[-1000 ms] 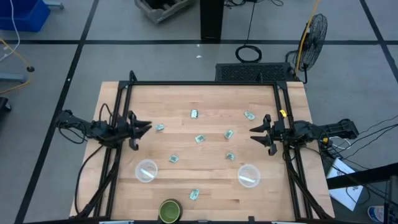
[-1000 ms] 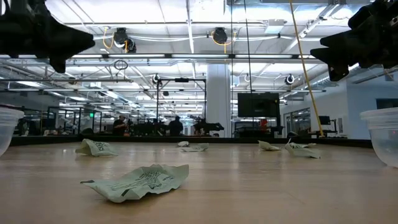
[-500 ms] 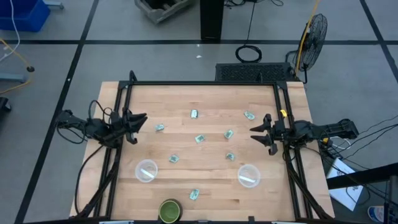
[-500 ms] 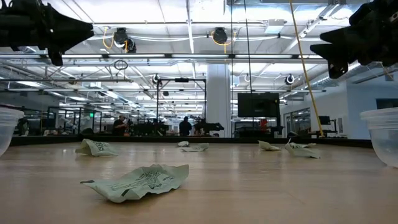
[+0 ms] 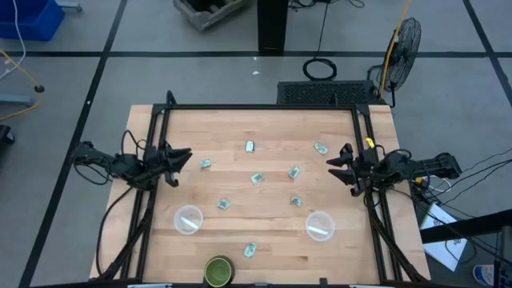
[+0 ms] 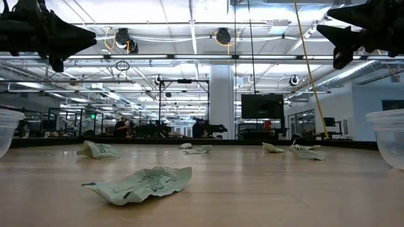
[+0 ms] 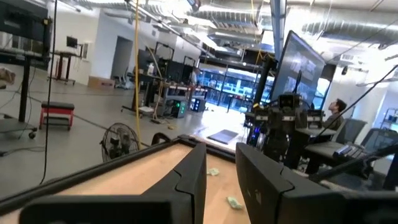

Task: Pick and place Stevia / Truvia into bins
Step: Put the white stevia packet into the right transparent container

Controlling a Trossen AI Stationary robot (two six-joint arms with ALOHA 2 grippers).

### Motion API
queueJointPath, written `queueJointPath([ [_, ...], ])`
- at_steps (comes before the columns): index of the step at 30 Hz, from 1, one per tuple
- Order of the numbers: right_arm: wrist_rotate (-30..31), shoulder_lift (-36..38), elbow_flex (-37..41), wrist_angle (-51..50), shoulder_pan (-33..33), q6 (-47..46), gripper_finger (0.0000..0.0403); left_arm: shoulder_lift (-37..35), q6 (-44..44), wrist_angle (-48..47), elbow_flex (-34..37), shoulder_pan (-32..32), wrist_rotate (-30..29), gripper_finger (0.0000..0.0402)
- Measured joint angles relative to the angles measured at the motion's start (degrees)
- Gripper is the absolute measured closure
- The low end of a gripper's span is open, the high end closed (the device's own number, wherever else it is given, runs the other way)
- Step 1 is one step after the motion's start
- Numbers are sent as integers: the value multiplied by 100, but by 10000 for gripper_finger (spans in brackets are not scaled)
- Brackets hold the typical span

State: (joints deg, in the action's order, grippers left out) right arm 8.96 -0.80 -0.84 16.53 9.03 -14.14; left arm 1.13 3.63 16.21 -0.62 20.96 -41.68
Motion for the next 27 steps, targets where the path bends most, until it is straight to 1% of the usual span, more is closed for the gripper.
queueJointPath([
  [3, -1, -2, 0, -25, 0, 62, 252, -1, 7, -9, 1, -1, -4, 311],
  [6, 37, -4, 0, -133, 0, 551, 252, 0, 16, -9, 1, -1, -40, 311],
  [8, 293, -4, -13, -67, 1, 842, 252, 0, -5, 3, 1, -1, -42, 311],
  [12, 1260, -71, -281, -45, -4, 1535, 252, 0, -11, 130, 1, 1, -43, 311],
  [13, 1396, -141, -336, -69, -6, 1771, 252, 0, -23, 175, 1, 0, -42, 311],
  [15, 1480, -358, -564, -95, -6, 2151, 252, 0, -79, 327, 1, 1, -44, 311],
  [18, 1483, -856, -976, 11, -6, 2439, 252, 0, -286, 626, 1, -1, -48, 311],
  [20, 1489, -1341, -1255, -157, -6, 2593, 252, -2, -495, 845, 1, -1, -50, 311],
  [22, 1521, -1891, -1699, -406, -57, 2710, 252, 0, -697, 1026, 1, 1, -51, 311],
  [24, 1656, -2458, -2211, -980, -206, 2724, 252, -2, -771, 1216, 1, 0, -53, 311],
  [27, 1845, -3345, -2943, -2410, -577, 2420, 252, 0, -835, 1373, 1, 0, -82, 311],
])
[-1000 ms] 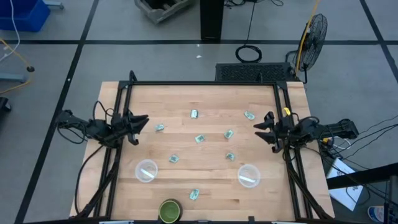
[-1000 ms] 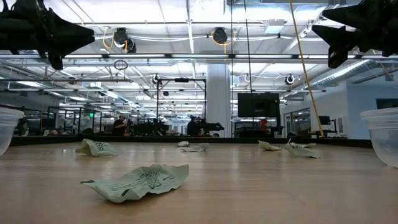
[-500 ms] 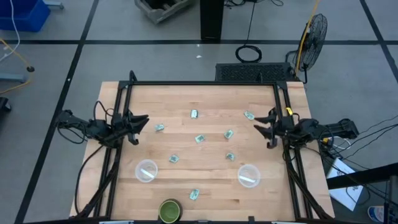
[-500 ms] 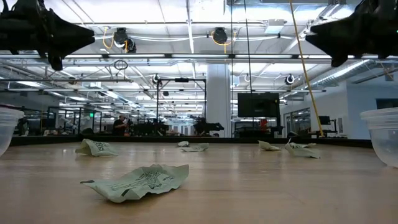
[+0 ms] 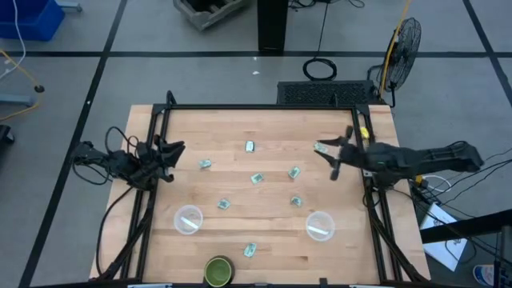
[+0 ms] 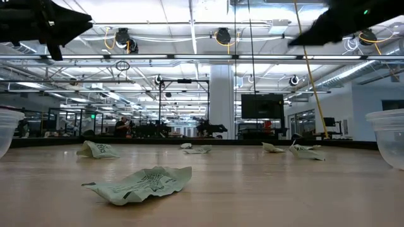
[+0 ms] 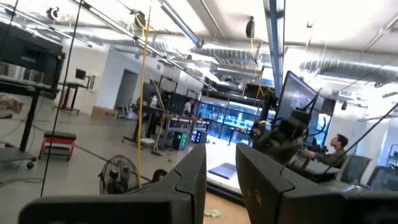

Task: Pick and place Stevia / Truvia into bins
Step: Put the white stevia packet into the right transparent container

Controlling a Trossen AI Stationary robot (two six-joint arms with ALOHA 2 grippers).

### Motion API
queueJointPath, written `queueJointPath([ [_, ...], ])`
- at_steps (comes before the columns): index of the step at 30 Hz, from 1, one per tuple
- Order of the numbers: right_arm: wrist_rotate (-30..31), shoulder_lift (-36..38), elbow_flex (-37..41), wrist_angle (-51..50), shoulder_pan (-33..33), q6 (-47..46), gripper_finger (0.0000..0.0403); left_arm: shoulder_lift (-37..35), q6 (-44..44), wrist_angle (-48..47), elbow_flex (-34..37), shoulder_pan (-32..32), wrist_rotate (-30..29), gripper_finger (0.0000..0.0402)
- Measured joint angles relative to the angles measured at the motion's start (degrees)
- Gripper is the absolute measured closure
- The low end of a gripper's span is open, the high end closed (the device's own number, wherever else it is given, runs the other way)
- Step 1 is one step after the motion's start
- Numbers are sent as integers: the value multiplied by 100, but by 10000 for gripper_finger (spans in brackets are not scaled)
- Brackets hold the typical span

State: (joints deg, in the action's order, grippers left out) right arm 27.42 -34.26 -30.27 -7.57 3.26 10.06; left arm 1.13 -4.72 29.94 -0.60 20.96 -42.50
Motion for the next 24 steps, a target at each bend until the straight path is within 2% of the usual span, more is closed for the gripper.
queueJointPath([
  [2, -69, -477, -305, -840, -283, -288, 252, 1, -114, -2, -102, 1, -150, 311],
  [4, -169, -824, -446, -1212, -545, -550, 252, 0, -117, -260, -353, -1, -444, 311],
  [8, -215, -1295, -449, -1705, -986, -1203, 252, 166, 306, -2094, -1271, -1, -1159, 311],
  [11, -214, -1498, -449, -2140, -1245, -1445, 252, 607, 964, -3361, -2004, -1, -1309, 311],
  [13, -227, -1625, -418, -2362, -1372, -1584, 252, 982, 1204, -3779, -2364, 1, -1311, 311],
  [18, -1063, -1866, -17, -2191, -1550, -1652, 252, 1847, 1194, -3883, -2702, -1, -1408, 311],
  [24, -755, -2088, 613, -1268, -1741, -1649, 252, 2636, 1284, -3757, -2704, -46, -2164, 311],
])
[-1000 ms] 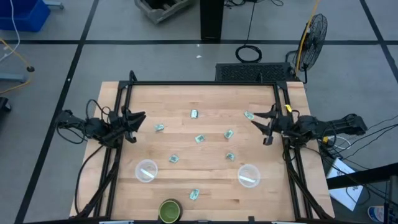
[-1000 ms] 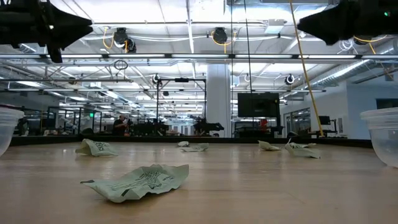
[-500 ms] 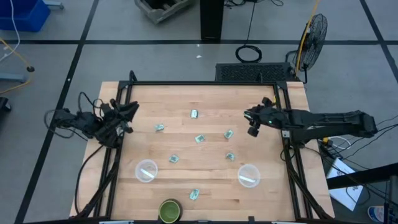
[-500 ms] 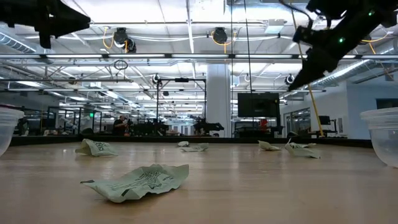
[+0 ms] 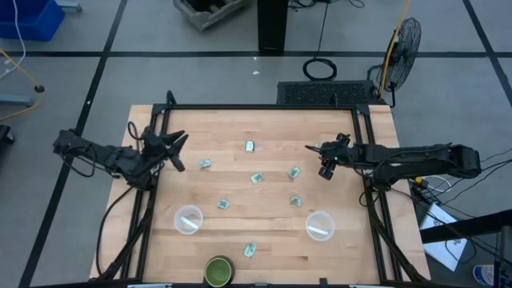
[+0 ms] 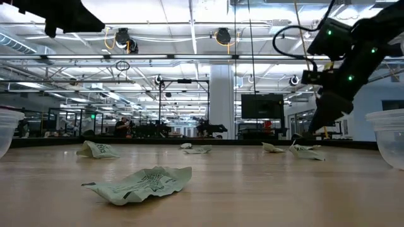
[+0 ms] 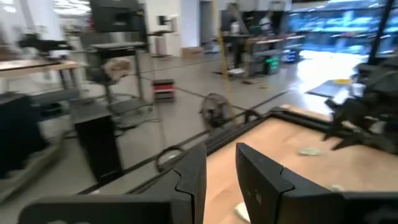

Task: Pick and place Stevia / Truvia into bins
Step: Put the white stevia packet into the right transparent container

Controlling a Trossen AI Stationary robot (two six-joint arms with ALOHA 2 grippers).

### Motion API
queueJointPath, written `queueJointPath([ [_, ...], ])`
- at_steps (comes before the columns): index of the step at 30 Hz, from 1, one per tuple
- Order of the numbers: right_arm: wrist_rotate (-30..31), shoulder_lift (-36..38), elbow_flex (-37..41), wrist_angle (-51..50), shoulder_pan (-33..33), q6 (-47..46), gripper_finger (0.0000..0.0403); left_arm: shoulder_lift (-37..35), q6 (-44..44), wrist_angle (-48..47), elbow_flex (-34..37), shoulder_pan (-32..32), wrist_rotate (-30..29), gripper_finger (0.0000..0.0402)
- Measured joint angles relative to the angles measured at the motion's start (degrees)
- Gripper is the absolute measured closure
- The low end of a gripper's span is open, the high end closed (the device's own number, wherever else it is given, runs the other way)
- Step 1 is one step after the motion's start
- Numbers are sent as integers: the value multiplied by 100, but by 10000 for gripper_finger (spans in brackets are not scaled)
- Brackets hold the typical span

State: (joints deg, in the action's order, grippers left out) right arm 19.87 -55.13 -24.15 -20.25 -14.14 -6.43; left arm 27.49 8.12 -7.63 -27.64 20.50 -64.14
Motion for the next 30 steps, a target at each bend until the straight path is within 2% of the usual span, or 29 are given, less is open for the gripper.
queueJointPath([
  [3, -193, -158, 132, 217, -229, -138, 252, 238, 66, 432, 0, -143, -23, 311],
  [6, -134, -394, 178, 302, -421, -274, 252, 389, -28, 924, 0, -332, 77, 311],
  [10, -22, -777, 178, 589, -640, -334, 252, 528, -365, 1355, 0, -665, 614, 311],
  [15, 152, -1329, 178, 1111, -818, -145, 252, 667, -371, 1483, 0, -1078, 1267, 311],
  [21, 293, -1864, 153, 1358, -952, -232, 258, 883, -134, 1481, 0, -1369, 1324, 311],
  [25, 302, -1949, 151, 1344, -939, -328, 292, 1064, -129, 1473, 0, -1431, 1483, 311],
  [30, 200, -1754, 165, 1302, -938, -341, 366, 1296, -112, 1472, 0, -1443, 1840, 311],
])
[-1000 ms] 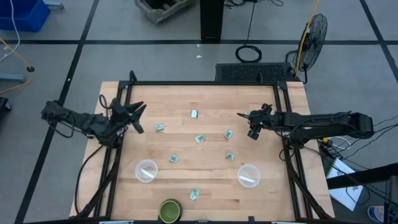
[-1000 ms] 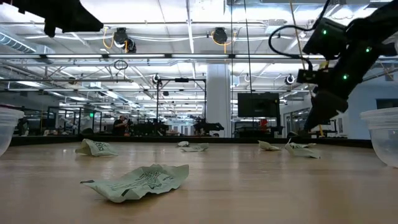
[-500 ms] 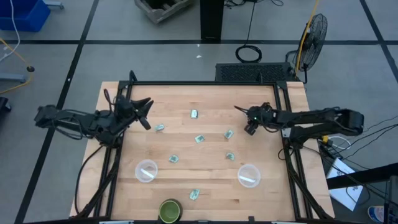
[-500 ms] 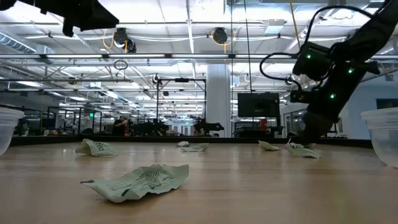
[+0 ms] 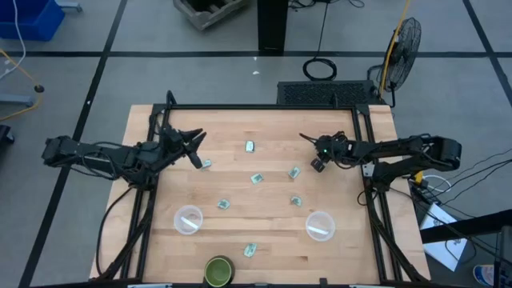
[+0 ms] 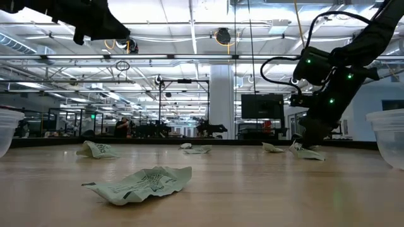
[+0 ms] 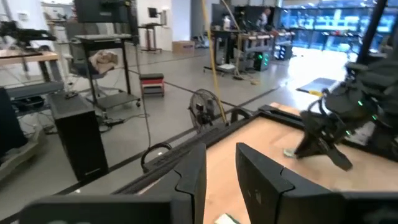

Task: Pick and place Stevia / Truvia into bins
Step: Put the white stevia packet into the right transparent container

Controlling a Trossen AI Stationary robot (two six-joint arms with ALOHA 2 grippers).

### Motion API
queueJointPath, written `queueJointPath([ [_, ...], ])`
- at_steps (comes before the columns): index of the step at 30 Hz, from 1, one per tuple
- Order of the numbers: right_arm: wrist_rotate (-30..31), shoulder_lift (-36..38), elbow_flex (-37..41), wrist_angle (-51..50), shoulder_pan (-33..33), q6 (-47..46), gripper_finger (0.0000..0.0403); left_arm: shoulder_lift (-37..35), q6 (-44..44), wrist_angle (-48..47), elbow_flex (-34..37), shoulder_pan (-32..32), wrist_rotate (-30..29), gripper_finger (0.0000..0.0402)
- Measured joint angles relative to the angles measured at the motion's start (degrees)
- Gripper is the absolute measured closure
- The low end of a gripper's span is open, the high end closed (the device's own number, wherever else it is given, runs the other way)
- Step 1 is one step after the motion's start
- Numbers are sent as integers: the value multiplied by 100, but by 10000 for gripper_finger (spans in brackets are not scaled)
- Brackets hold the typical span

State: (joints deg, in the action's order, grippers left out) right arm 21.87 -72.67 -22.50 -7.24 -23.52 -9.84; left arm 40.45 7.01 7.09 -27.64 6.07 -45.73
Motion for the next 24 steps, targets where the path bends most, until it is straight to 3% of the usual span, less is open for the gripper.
queueJointPath([
  [3, -245, 268, 23, -94, 46, -14, 396, 145, 81, -1, 2, 0, 78, 311],
  [7, -466, 836, -51, -98, 379, -281, 395, 271, 173, 0, 2, 0, 88, 311],
  [14, -1085, 1935, -279, -109, 1532, -878, 402, 273, 210, 13, 2, 0, 90, 311],
  [16, -719, 2101, -315, -262, 1942, -879, 402, 273, 212, 28, 2, 0, 89, 311],
  [20, 659, 2174, -333, -1045, 2299, -430, 402, 273, 212, 34, 2, 0, 89, 311],
  [22, 916, 2116, -333, -1452, 2170, -623, 395, 273, 215, 65, 2, 0, 89, 311],
  [24, 805, 2061, -333, -1725, 1972, -940, 381, 273, 219, 108, 2, 0, 88, 311],
])
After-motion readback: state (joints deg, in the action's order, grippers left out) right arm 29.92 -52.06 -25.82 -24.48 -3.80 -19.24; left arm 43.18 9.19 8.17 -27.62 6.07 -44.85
